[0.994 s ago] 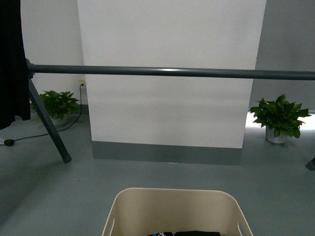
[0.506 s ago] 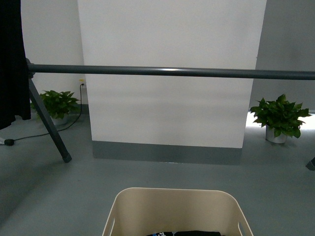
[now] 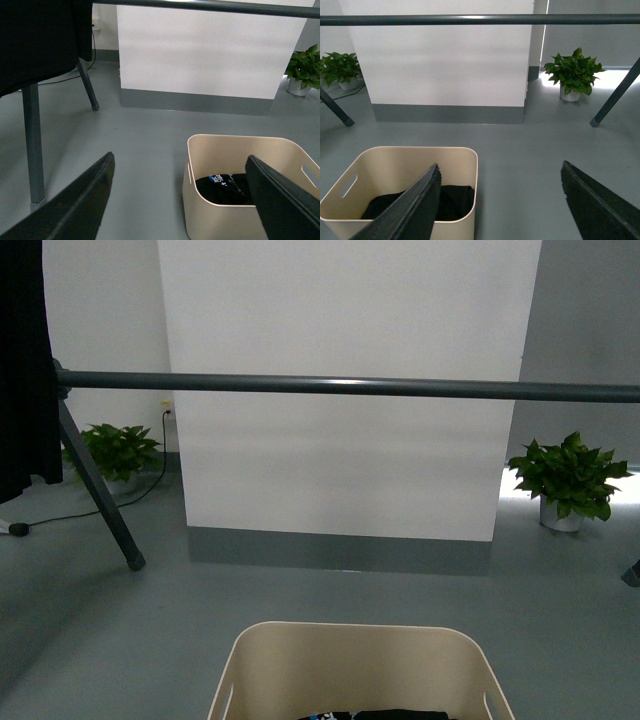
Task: Move hamper under clothes hanger
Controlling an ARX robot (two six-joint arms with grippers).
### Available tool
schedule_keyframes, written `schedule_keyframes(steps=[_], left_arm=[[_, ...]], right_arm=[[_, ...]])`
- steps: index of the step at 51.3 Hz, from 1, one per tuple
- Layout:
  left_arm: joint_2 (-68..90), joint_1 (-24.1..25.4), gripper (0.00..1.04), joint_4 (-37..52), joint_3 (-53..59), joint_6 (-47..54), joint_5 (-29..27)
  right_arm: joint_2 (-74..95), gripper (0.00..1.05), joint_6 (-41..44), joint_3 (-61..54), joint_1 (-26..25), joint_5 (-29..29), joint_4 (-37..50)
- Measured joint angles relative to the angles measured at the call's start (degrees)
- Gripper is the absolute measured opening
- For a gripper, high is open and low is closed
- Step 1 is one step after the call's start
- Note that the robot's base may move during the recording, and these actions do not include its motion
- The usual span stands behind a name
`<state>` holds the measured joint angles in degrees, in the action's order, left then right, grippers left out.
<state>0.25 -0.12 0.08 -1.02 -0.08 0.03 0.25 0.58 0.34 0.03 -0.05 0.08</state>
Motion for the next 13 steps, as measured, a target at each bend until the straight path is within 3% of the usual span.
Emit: schedule_keyframes(steps=[7, 11, 13], left_arm=[[0.0, 0.0, 1.0, 0.0, 0.0, 0.02, -0.02], [0.02, 0.0, 0.98, 0.0, 0.0, 0.04, 0.0], [0.0, 0.0, 0.98, 0.0, 0.0, 0.04, -0.02]], right_arm=[[0.0, 0.91, 0.02, 0.0, 0.0, 0.0, 0.0], [0.0, 0.99, -0.07, 0.0, 0.0, 0.0, 0.0], [0.0, 0.97, -0.04, 0.0, 0.0, 0.0, 0.0]])
